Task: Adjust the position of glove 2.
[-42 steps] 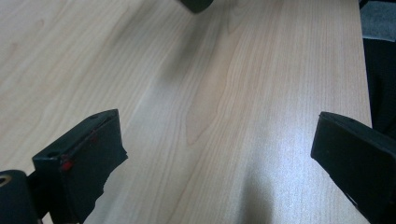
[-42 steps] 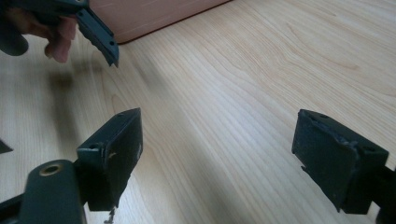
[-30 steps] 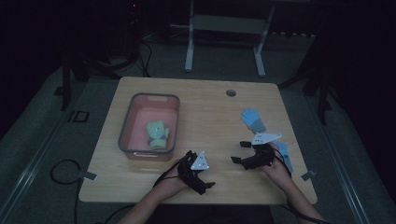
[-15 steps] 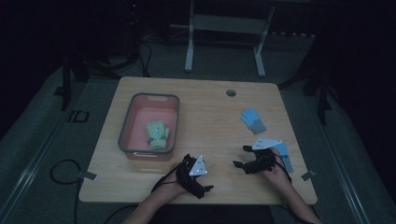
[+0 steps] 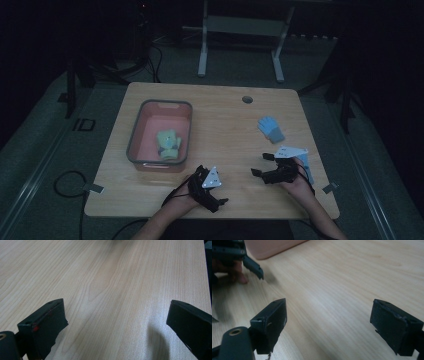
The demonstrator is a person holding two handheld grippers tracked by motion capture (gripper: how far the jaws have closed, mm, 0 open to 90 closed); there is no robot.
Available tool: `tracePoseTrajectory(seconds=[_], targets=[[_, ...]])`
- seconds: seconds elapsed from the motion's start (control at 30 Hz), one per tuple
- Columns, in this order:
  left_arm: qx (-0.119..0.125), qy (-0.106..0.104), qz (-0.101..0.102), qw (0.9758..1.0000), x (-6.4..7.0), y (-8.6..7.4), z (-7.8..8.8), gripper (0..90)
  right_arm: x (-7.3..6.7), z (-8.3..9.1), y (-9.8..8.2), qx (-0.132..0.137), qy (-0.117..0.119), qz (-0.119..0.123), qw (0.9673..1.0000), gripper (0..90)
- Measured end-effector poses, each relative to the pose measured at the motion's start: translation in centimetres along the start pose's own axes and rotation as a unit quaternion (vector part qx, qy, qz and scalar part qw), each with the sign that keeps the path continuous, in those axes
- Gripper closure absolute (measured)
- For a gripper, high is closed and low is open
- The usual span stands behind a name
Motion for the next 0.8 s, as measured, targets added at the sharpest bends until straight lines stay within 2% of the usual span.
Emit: tracePoseTrajectory(seconds=[0.27,0.47,0.7,0.8], targets=[[-0.001,0.001,-0.001,1.0,0.0,-0.1,0.0,2.4,2.2,1.7,0.8,0.011,-0.026,-0.019,0.9994,36.2],[-0.004,-0.001,-0.005,1.0,0.0,-0.1,0.0,2.3,4.3,2.3,1.1,0.017,-0.046,-0.037,0.9981,36.3],[-0.001,0.0,-0.002,1.0,-0.1,-0.1,0.1,2.3,6.8,2.3,1.4,0.009,-0.075,-0.045,0.9961,42.6],[0.0,0.0,-0.002,1.0,-0.1,-0.1,0.1,2.3,8.3,2.1,1.7,0.0,-0.091,-0.04,0.9951,43.7]])
Point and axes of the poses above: each handheld gripper's, and its own axes: z roughly backward along the jaws, y roughly out of its top, x roughly to its right, the point moved 6 cm from there along -z, roughly forward along the jaws, and after that the axes turned 4 degrees about -x, right-handed, at the moved point
